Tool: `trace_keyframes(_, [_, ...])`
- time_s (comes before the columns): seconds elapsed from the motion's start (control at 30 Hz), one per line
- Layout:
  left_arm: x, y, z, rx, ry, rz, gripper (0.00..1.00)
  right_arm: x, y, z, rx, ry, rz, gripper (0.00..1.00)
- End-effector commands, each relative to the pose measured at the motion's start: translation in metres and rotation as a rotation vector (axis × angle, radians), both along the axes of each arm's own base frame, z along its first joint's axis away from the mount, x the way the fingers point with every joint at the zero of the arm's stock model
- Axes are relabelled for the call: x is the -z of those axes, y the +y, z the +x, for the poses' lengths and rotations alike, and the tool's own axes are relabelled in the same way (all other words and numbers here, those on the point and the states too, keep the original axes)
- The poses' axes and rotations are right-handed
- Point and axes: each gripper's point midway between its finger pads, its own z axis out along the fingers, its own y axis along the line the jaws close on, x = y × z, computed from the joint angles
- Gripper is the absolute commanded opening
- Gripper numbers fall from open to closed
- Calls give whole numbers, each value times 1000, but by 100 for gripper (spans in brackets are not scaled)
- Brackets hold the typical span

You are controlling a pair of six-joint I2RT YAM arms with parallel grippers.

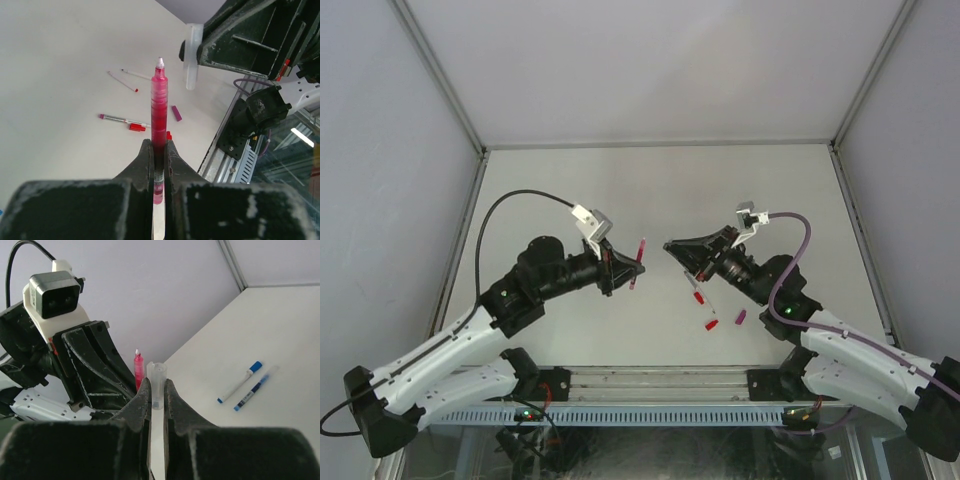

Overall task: Insert the pens into the pen caps
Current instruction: Insert the pen cap onto the pen.

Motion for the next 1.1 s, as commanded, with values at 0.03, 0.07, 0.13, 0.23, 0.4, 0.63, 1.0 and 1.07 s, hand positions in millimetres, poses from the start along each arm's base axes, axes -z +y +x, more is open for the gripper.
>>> trace_keyframes(0.03, [-28, -10, -7, 61, -84, -54, 0, -51, -4, -2, 22, -48, 158, 0])
trace_keyframes(0.07, [-28, -10, -8, 66, -85, -53, 0, -54, -4, -2, 20, -55, 162, 0])
trace_keyframes(0.13, [-27, -13, -10, 77, -84, -49, 0, -58, -4, -4, 12, -66, 171, 0])
trace_keyframes(0.23, [-26, -16, -12, 96, -86, -44, 0, -63, -1, -6, -4, -77, 173, 0])
trace_keyframes(0.4, [-27, -19, -15, 114, -86, -36, 0, -69, 3, -10, -39, -98, 169, 0])
trace_keyframes(0.63, [-25, -23, -19, 138, -86, -26, 0, -65, 8, -10, -52, -86, 138, 0])
trace_keyframes(1.0, [-28, -22, -21, 136, -95, -25, 0, -58, 14, -7, -58, -61, 105, 0])
trace_keyframes(1.07, [-27, -21, -21, 137, -97, -23, 0, -57, 15, -6, -56, -55, 99, 0])
